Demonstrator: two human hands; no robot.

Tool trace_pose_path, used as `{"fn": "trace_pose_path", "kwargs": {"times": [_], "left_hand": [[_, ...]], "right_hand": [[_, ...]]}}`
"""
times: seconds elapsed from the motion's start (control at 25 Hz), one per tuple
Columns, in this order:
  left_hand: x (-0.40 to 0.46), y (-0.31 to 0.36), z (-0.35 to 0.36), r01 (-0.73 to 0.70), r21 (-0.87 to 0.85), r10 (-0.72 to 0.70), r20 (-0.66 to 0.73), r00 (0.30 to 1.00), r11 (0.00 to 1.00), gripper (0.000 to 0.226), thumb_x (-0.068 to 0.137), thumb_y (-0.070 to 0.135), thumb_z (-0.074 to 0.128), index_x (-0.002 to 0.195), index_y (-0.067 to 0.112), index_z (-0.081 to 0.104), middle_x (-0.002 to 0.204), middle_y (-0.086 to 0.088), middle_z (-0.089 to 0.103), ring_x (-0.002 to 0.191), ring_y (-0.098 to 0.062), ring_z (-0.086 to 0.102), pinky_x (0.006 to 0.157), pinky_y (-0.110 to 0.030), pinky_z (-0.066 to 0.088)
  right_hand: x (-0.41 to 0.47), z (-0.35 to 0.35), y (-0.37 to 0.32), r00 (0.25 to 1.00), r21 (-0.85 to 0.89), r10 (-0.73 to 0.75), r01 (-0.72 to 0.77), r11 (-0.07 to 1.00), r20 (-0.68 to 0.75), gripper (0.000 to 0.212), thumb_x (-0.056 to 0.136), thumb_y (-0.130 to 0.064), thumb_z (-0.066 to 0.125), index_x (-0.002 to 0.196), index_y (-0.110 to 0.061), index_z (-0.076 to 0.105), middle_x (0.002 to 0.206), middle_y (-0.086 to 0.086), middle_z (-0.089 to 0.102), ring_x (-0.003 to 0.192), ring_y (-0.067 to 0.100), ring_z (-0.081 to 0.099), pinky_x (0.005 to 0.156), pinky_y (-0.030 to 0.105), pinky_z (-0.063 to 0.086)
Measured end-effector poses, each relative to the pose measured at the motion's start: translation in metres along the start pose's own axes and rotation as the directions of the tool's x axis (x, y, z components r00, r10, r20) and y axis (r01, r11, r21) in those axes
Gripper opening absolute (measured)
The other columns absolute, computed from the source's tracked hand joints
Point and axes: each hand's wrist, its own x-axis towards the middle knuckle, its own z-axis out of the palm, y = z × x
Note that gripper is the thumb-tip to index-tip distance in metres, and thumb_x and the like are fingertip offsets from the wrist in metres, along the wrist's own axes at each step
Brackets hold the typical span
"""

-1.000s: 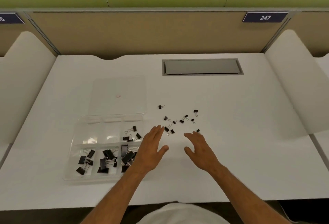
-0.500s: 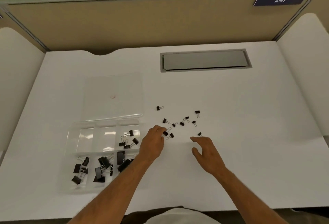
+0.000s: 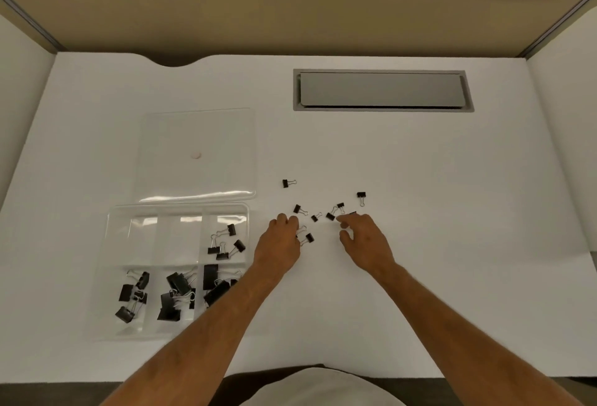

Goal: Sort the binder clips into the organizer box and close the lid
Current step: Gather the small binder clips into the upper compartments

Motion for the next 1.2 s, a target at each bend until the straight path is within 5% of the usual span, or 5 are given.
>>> {"fn": "trace_pose_path", "kwargs": {"times": [0.24, 0.48, 0.84, 1.04, 1.2], "left_hand": [[-0.021, 0.001, -0.018, -0.017, -0.151, 0.005, -0.077, 0.997, 0.988, 0.029, 0.088, 0.018, 0.055, 0.115, 0.021, 0.045, 0.095, 0.003, 0.053, 0.082, -0.016, 0.053, 0.065, -0.032, 0.049], [-0.049, -0.005, -0.022, -0.013, -0.197, -0.012, -0.123, 0.992, 0.980, 0.032, 0.089, 0.023, 0.057, 0.118, 0.025, 0.044, 0.103, 0.003, 0.057, 0.088, -0.013, 0.058, 0.071, -0.037, 0.054], [-0.109, 0.001, -0.038, -0.035, -0.265, -0.022, -0.208, 0.978, 0.964, 0.038, 0.086, 0.026, 0.060, 0.117, 0.032, 0.039, 0.095, 0.014, 0.053, 0.070, -0.007, 0.051, 0.059, -0.024, 0.042], [-0.146, -0.009, -0.045, -0.039, -0.226, -0.018, -0.243, 0.970, 0.973, 0.029, 0.086, 0.024, 0.057, 0.109, 0.031, 0.042, 0.094, 0.014, 0.054, 0.071, -0.004, 0.050, 0.059, -0.021, 0.041], [-0.162, -0.045, -0.059, -0.012, -0.212, -0.041, -0.245, 0.969, 0.977, 0.025, 0.086, 0.019, 0.057, 0.102, 0.032, 0.042, 0.093, 0.017, 0.053, 0.068, -0.005, 0.051, 0.056, -0.020, 0.038]], "right_hand": [[0.038, 0.011, -0.010, 0.988, -0.286, -0.029, 0.071, 0.956, 0.148, 0.048, 0.095, -0.007, 0.048, 0.140, -0.024, 0.048, 0.121, 0.002, 0.058, 0.110, 0.023, 0.052, 0.074, 0.037, 0.052], [0.014, 0.027, -0.010, 0.991, -0.391, 0.016, 0.037, 0.920, 0.133, 0.015, 0.097, -0.011, 0.045, 0.108, -0.016, 0.053, 0.110, 0.004, 0.051, 0.102, 0.024, 0.049, 0.059, 0.033, 0.039], [-0.060, 0.025, -0.027, 0.995, -0.018, -0.103, 0.103, 0.995, -0.006, 0.033, 0.077, -0.003, 0.056, 0.103, -0.022, 0.048, 0.099, -0.008, 0.052, 0.083, 0.014, 0.051, 0.063, 0.034, 0.049], [-0.079, 0.025, -0.056, 0.989, 0.158, -0.137, 0.143, 0.977, -0.047, 0.038, 0.075, -0.002, 0.056, 0.100, -0.029, 0.046, 0.099, -0.015, 0.052, 0.072, 0.001, 0.048, 0.061, 0.021, 0.039], [-0.090, 0.039, -0.078, 0.988, 0.218, -0.150, 0.151, 0.964, -0.023, 0.041, 0.075, -0.002, 0.057, 0.100, -0.033, 0.047, 0.098, -0.017, 0.054, 0.063, 0.005, 0.047, 0.060, 0.023, 0.042]]}}
